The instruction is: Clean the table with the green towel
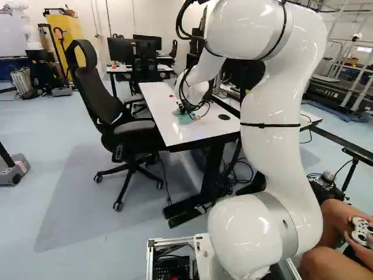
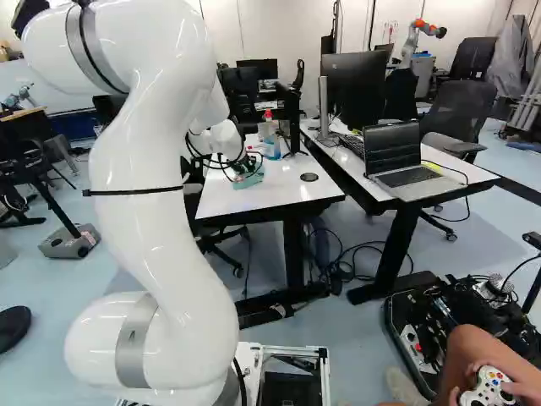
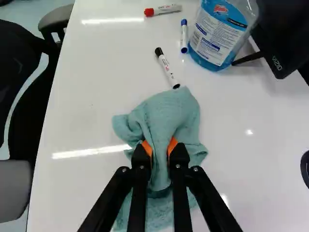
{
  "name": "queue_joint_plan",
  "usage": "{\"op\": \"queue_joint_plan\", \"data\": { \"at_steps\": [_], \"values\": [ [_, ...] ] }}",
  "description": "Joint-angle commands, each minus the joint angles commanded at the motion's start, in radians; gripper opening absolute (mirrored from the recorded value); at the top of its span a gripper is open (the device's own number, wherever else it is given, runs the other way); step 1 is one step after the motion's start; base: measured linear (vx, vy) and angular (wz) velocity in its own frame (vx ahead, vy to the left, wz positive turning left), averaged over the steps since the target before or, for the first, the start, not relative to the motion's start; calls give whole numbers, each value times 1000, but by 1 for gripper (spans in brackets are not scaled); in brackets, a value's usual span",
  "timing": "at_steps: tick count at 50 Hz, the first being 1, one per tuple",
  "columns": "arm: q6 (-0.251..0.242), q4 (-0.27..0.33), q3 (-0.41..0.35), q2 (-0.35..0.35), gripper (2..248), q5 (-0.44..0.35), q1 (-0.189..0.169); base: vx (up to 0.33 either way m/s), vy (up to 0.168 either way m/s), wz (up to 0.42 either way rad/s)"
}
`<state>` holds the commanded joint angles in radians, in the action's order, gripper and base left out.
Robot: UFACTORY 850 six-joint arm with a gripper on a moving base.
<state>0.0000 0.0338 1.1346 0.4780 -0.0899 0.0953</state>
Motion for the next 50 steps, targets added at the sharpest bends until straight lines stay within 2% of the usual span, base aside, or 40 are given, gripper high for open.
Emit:
{"op": "queue_joint_plan", "data": {
  "at_steps": [26, 50],
  "values": [
    [0, 0, 30, 23, 53, 0, 70, 0, 0, 0],
    [0, 0, -34, -26, 53, 0, 132, 0, 0, 0]
  ]
}}
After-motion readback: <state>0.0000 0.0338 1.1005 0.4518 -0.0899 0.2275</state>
